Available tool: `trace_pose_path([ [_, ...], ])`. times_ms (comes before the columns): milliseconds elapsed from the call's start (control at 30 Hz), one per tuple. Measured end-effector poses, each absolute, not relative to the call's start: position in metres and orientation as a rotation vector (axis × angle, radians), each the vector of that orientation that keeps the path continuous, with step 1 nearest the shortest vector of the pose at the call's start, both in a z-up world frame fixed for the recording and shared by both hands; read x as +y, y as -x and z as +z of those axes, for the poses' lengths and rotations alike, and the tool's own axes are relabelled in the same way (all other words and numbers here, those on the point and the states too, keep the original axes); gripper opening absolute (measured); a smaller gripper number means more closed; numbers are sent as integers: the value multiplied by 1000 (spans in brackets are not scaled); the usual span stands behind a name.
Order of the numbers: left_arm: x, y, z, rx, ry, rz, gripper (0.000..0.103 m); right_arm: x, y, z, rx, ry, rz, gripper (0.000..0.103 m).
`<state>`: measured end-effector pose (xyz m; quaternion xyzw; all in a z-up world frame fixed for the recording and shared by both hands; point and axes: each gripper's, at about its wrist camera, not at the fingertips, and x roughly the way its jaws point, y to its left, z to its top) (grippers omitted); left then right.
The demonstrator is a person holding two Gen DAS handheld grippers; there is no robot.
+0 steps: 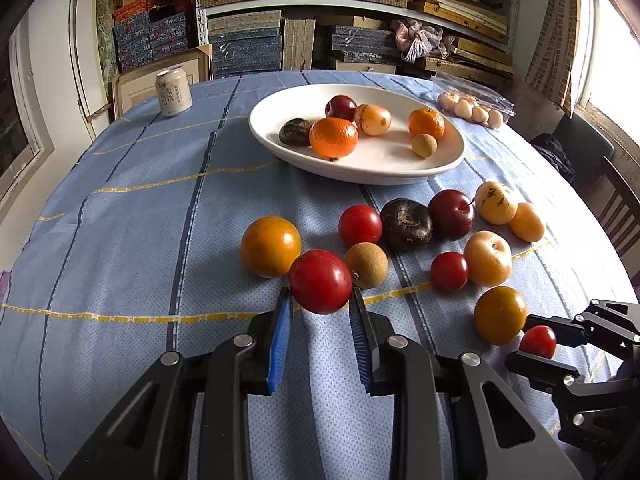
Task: Organize fruits
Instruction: 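Grasp a red tomato with the left gripper while the right gripper grasps another red tomato, then lift both red tomatoes and carry them over the white plate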
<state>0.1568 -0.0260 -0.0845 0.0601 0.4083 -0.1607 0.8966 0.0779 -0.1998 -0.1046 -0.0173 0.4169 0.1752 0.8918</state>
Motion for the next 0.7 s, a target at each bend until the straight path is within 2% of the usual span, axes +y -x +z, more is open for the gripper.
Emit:
trace_pose_path([
  [200,-26,-150,-77,826,-128,-341,29,-200,-75,-102,855,39,359,30],
  [300,-27,-151,-81,846,-133,-348,19,-200,-75,-102,857,42,358,31],
  [467,-32,-152,-92,872,-165,-329,20,-199,-74,-104,866,48,360,31],
  [500,-32,-152,-92,868,-169,-321,22,-199,-74,-104,866,48,361,31],
  [567,-33,-152,-90,847,-173,-304,44,-199,-73,-104,865,49,363,31],
  [600,-33,-152,-88,827,-178,-289,63,-198,-73,-105,864,49,365,31],
  [633,-35,-150,-84,792,-188,-270,72,-198,-73,-105,866,50,365,31],
  [700,-39,-151,-82,772,-208,-269,73,-198,-73,-106,869,48,366,30],
])
